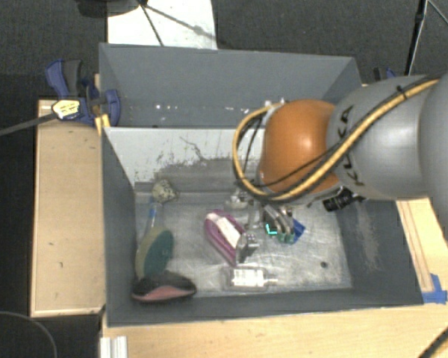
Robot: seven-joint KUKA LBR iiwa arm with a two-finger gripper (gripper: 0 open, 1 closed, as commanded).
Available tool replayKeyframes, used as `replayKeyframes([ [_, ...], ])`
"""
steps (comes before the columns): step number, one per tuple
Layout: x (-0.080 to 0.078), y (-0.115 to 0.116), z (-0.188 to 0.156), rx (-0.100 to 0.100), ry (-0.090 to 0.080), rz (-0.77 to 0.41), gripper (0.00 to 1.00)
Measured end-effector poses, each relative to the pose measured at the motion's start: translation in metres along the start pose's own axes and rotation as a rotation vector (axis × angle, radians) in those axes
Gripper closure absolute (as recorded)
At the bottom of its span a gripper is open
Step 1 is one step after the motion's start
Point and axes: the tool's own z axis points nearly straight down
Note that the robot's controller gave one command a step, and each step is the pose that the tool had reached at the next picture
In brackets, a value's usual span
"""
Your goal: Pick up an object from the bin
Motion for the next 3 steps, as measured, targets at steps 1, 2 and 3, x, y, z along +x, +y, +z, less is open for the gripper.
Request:
replayKeyframes([
  [1, -0.024, 0.025, 0.06, -0.003, -0.013, 0.047, 0.0],
  [2, -0.026, 0.025, 0.056, -0.005, -0.022, 0.052, 1.0],
  [3, -0.03, 0.029, 0.037, -0.002, -0.011, 0.042, 1.0],
])
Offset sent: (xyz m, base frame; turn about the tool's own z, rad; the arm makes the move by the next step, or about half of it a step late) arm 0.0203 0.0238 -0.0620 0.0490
